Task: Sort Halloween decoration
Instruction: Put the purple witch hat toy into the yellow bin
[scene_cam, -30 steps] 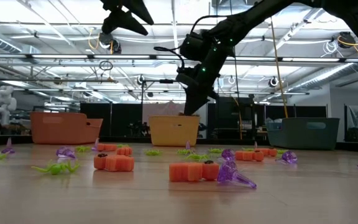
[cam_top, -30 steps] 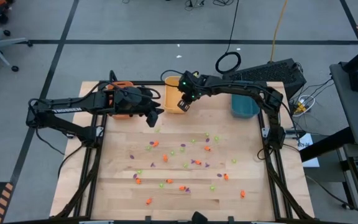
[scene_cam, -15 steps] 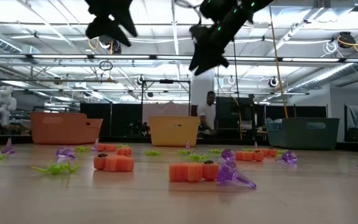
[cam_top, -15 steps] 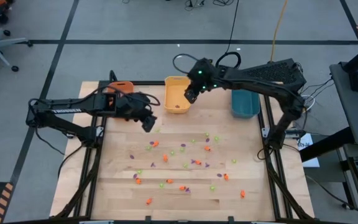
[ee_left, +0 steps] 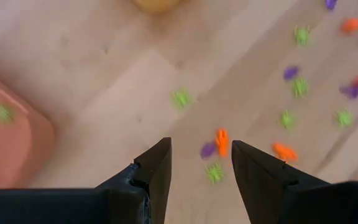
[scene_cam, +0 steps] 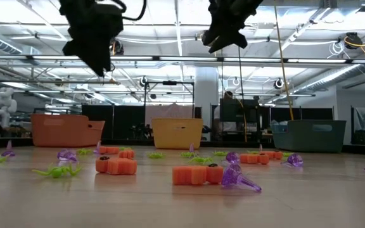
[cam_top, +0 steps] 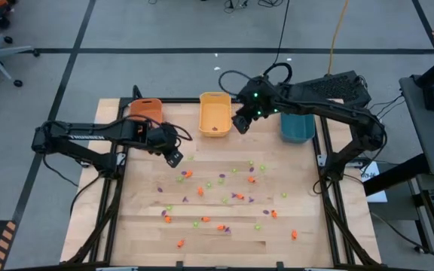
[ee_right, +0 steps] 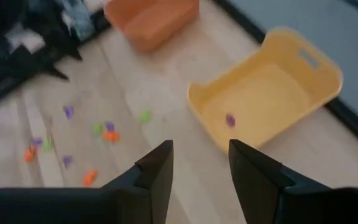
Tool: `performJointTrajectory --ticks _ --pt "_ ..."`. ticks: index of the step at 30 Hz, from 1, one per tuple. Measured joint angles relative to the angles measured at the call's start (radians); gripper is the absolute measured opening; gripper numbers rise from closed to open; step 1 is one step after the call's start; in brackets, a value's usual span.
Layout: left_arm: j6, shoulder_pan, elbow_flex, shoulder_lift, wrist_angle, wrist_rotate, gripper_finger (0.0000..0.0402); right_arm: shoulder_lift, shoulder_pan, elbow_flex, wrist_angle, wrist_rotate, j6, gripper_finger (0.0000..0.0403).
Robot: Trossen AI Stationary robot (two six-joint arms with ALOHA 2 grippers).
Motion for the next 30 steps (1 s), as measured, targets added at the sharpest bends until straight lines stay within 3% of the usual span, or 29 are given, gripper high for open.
performJointTrajectory --ticks 5,10,18,30 --pt "-0.080 -0.057 -0.039 -0.004 -0.031 0.082 0.0166 -0.001 0.038 0.000 -0.074 0.000 0.004 0.0144" --pt "-0.081 -0.155 -0.040 -0.005 -0.031 0.084 0.0166 0.000 0.070 0.000 -0.081 0.000 0.022 0.0144" --pt "-0.108 -0.302 -0.040 -0.005 -0.016 -0.095 0.0166 0.000 0.091 0.000 -0.076 0.001 -0.014 0.0144" --pt "-0.114 -0.436 -0.040 -0.005 0.050 -0.262 0.0166 0.000 0.103 0.000 -0.144 0.001 -0.013 0.0144"
